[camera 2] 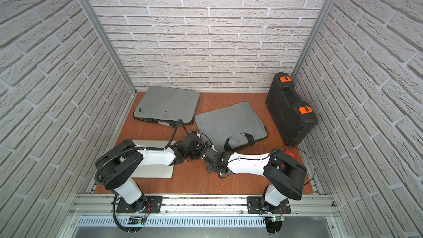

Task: Open the zippered laptop bag and take out the laptop
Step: Unzip the zipper on the zippered laptop bag.

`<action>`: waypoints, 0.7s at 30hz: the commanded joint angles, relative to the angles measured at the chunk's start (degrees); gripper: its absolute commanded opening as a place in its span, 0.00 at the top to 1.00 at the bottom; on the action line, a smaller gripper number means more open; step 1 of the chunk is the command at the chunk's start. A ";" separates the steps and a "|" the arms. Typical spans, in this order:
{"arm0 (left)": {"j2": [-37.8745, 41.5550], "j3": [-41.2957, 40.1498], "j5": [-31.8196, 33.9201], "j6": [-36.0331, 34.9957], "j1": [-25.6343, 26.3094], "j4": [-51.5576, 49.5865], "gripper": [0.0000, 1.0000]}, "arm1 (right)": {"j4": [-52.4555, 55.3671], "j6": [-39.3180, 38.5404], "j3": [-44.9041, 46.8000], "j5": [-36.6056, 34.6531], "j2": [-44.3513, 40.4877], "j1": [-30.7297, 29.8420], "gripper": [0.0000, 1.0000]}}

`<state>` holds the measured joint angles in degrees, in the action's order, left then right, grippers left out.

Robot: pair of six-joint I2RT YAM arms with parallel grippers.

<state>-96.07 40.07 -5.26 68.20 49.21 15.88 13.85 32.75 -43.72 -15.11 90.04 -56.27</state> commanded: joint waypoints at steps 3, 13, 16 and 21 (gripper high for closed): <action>-1.49 -1.06 0.60 1.10 -0.17 1.74 0.79 | -2.92 -1.73 -1.02 -2.00 1.31 0.46 0.57; -1.61 -1.84 0.68 1.84 -0.63 2.93 0.83 | -4.72 -1.83 -0.66 -1.93 2.28 1.44 0.82; -1.68 -1.89 0.60 2.01 -0.71 3.13 0.84 | -4.97 -1.82 -0.51 -1.50 2.08 1.61 0.92; -1.49 -1.78 0.92 2.11 -0.87 3.27 0.85 | -4.16 -1.01 0.38 0.45 0.54 2.05 0.94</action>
<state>-96.71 39.24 -5.26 70.35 48.86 18.41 10.74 31.09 -43.72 -15.46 92.25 -54.68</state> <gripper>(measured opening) 0.156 0.065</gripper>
